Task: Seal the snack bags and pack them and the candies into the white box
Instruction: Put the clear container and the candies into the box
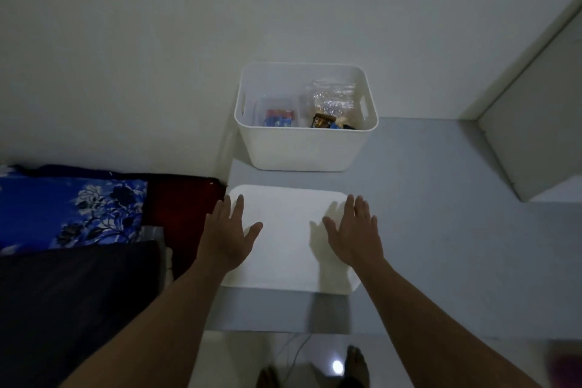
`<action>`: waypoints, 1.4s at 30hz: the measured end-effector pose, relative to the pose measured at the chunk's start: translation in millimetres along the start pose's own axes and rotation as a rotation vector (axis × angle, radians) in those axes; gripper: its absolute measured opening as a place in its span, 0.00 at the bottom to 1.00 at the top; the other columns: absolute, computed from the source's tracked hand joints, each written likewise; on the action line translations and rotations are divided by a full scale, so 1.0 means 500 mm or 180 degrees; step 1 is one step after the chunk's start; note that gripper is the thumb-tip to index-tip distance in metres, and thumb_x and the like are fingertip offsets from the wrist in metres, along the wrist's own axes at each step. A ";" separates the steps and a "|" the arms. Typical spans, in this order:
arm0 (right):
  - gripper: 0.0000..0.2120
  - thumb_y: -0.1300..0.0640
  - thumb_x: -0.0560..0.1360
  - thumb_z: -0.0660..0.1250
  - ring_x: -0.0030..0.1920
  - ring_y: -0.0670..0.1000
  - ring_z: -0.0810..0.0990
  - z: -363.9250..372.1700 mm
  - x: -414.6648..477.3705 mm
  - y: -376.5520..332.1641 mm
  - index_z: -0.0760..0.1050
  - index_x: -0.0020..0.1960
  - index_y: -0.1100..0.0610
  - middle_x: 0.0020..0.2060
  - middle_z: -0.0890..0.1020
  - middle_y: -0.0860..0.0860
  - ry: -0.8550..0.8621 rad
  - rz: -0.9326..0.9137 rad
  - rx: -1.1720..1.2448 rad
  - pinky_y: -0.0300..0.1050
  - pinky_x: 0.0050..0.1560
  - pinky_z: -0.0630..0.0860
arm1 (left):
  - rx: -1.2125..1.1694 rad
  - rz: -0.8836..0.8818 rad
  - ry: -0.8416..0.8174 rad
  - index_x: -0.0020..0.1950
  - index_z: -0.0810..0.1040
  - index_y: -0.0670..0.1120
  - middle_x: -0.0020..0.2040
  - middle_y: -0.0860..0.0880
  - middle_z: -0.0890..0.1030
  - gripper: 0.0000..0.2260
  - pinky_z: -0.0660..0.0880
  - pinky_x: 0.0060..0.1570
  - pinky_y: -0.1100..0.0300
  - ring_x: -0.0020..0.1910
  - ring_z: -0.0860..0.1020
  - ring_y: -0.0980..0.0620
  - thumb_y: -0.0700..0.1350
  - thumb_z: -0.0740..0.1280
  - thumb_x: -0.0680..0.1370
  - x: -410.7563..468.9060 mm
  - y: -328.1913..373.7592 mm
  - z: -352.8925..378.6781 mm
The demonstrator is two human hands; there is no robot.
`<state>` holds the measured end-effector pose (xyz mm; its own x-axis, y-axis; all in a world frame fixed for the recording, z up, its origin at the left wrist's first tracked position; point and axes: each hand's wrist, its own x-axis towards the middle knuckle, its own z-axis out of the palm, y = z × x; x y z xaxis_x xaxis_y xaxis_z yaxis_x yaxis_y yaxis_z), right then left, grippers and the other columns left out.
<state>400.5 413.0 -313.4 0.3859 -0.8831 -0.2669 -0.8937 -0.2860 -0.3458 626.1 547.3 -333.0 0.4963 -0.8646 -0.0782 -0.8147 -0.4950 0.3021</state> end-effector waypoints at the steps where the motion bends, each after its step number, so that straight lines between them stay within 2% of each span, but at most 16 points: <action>1: 0.39 0.39 0.81 0.52 0.80 0.58 0.45 0.018 -0.010 0.004 0.43 0.80 0.62 0.80 0.48 0.60 -0.0091 0.0088 -0.0053 0.58 0.78 0.48 | -0.0015 -0.0059 -0.0137 0.79 0.58 0.41 0.77 0.34 0.61 0.39 0.61 0.71 0.38 0.76 0.59 0.34 0.67 0.51 0.76 -0.002 -0.006 0.008; 4: 0.42 0.39 0.80 0.58 0.79 0.60 0.49 0.061 -0.032 0.015 0.42 0.80 0.62 0.79 0.49 0.62 -0.0316 0.0300 -0.0163 0.60 0.77 0.52 | -0.0059 -0.0291 -0.0565 0.81 0.47 0.46 0.80 0.37 0.49 0.37 0.52 0.74 0.40 0.78 0.49 0.36 0.64 0.56 0.79 -0.007 -0.023 0.038; 8: 0.43 0.42 0.78 0.63 0.75 0.65 0.58 0.072 -0.039 0.006 0.43 0.80 0.59 0.78 0.53 0.63 -0.0425 0.0502 0.0025 0.58 0.72 0.63 | -0.0501 -0.0644 -0.0898 0.81 0.44 0.49 0.80 0.38 0.42 0.40 0.55 0.75 0.42 0.78 0.50 0.34 0.60 0.64 0.78 -0.010 -0.031 0.060; 12: 0.45 0.45 0.75 0.69 0.72 0.65 0.62 0.061 -0.027 -0.005 0.46 0.80 0.58 0.75 0.61 0.61 -0.0330 0.0677 0.0442 0.57 0.69 0.66 | -0.1091 -0.1006 -0.0651 0.81 0.49 0.49 0.80 0.40 0.50 0.45 0.62 0.73 0.48 0.76 0.59 0.39 0.54 0.74 0.73 0.002 -0.027 0.054; 15: 0.45 0.46 0.74 0.72 0.71 0.63 0.64 0.047 -0.022 -0.002 0.50 0.80 0.59 0.72 0.67 0.59 -0.0206 0.0852 0.0747 0.56 0.69 0.66 | -0.1266 -0.1165 -0.0507 0.81 0.51 0.46 0.77 0.40 0.59 0.47 0.66 0.69 0.50 0.73 0.66 0.41 0.49 0.77 0.71 0.013 -0.020 0.038; 19: 0.44 0.49 0.72 0.73 0.72 0.62 0.66 0.019 -0.023 0.010 0.54 0.79 0.59 0.72 0.70 0.58 -0.0031 0.1022 0.1181 0.54 0.69 0.66 | -0.1510 -0.1289 -0.0260 0.80 0.52 0.41 0.73 0.38 0.66 0.51 0.68 0.68 0.50 0.71 0.68 0.40 0.46 0.81 0.66 0.017 -0.023 0.010; 22: 0.41 0.51 0.70 0.76 0.69 0.61 0.71 -0.024 -0.036 0.013 0.61 0.77 0.61 0.69 0.73 0.58 0.0159 0.1066 0.1483 0.50 0.65 0.70 | -0.1762 -0.1375 -0.0216 0.79 0.53 0.40 0.70 0.39 0.70 0.54 0.69 0.67 0.50 0.70 0.70 0.40 0.47 0.82 0.64 0.018 -0.016 -0.032; 24: 0.34 0.54 0.69 0.77 0.62 0.60 0.77 -0.062 -0.047 0.015 0.70 0.71 0.63 0.63 0.77 0.59 0.0288 0.1053 0.1693 0.46 0.57 0.72 | -0.1914 -0.1307 -0.0261 0.76 0.64 0.41 0.66 0.42 0.76 0.48 0.73 0.62 0.51 0.64 0.75 0.41 0.49 0.83 0.61 0.020 -0.010 -0.067; 25: 0.28 0.55 0.69 0.77 0.58 0.60 0.79 -0.083 -0.053 0.014 0.75 0.65 0.64 0.59 0.80 0.59 0.0340 0.1009 0.1750 0.46 0.53 0.74 | -0.2027 -0.1245 -0.0268 0.71 0.71 0.43 0.62 0.44 0.79 0.43 0.75 0.58 0.52 0.59 0.77 0.43 0.49 0.84 0.60 0.022 -0.008 -0.083; 27: 0.21 0.56 0.68 0.77 0.51 0.59 0.81 -0.123 -0.066 0.009 0.79 0.57 0.63 0.52 0.83 0.58 0.0457 0.0930 0.1864 0.49 0.51 0.77 | -0.2299 -0.1161 -0.0273 0.63 0.78 0.47 0.56 0.48 0.82 0.34 0.76 0.52 0.55 0.53 0.80 0.47 0.49 0.84 0.59 0.020 -0.003 -0.117; 31: 0.22 0.59 0.69 0.75 0.50 0.54 0.79 -0.206 -0.096 -0.013 0.79 0.62 0.59 0.54 0.82 0.52 0.0607 0.0673 0.2243 0.47 0.52 0.76 | -0.2651 -0.1031 -0.0223 0.60 0.79 0.50 0.54 0.51 0.83 0.35 0.79 0.55 0.51 0.51 0.81 0.49 0.53 0.84 0.55 0.018 0.012 -0.190; 34: 0.21 0.63 0.71 0.73 0.48 0.54 0.77 -0.270 -0.111 -0.032 0.77 0.63 0.65 0.52 0.80 0.55 0.0654 0.0505 0.2409 0.50 0.53 0.75 | -0.2842 -0.0961 -0.0189 0.56 0.80 0.49 0.50 0.51 0.84 0.28 0.79 0.52 0.51 0.49 0.82 0.48 0.49 0.84 0.58 0.019 0.025 -0.246; 36: 0.23 0.63 0.72 0.73 0.52 0.58 0.78 -0.304 -0.114 -0.042 0.73 0.64 0.68 0.56 0.80 0.58 0.0694 0.0455 0.2453 0.52 0.58 0.75 | -0.2947 -0.0960 -0.0142 0.55 0.81 0.48 0.49 0.51 0.84 0.25 0.78 0.49 0.54 0.49 0.82 0.47 0.46 0.83 0.60 0.022 0.036 -0.281; 38: 0.25 0.64 0.73 0.72 0.59 0.63 0.78 -0.335 -0.116 -0.055 0.70 0.66 0.70 0.63 0.78 0.62 0.0755 0.0366 0.2474 0.55 0.62 0.74 | -0.3005 -0.0947 -0.0073 0.55 0.82 0.48 0.49 0.50 0.85 0.26 0.78 0.49 0.55 0.49 0.83 0.47 0.46 0.84 0.59 0.031 0.046 -0.311; 39: 0.25 0.64 0.73 0.71 0.60 0.62 0.78 -0.350 -0.114 -0.060 0.69 0.67 0.70 0.64 0.77 0.63 0.0772 0.0310 0.2471 0.56 0.62 0.74 | -0.3054 -0.0942 -0.0029 0.56 0.82 0.48 0.51 0.50 0.85 0.27 0.78 0.50 0.55 0.49 0.83 0.47 0.46 0.84 0.58 0.037 0.051 -0.325; 42: 0.24 0.62 0.75 0.70 0.51 0.55 0.75 -0.390 -0.097 -0.078 0.70 0.67 0.69 0.60 0.77 0.60 0.0791 0.0134 0.2426 0.51 0.57 0.74 | -0.3102 -0.0943 0.0184 0.63 0.80 0.47 0.56 0.49 0.83 0.32 0.76 0.51 0.57 0.51 0.81 0.48 0.46 0.83 0.60 0.065 0.071 -0.369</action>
<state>372.2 394.6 -111.6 0.2129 -0.9701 -0.1164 -0.4693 0.0029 -0.8830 668.8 517.6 -149.3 0.6731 -0.7005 -0.2373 -0.0710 -0.3806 0.9220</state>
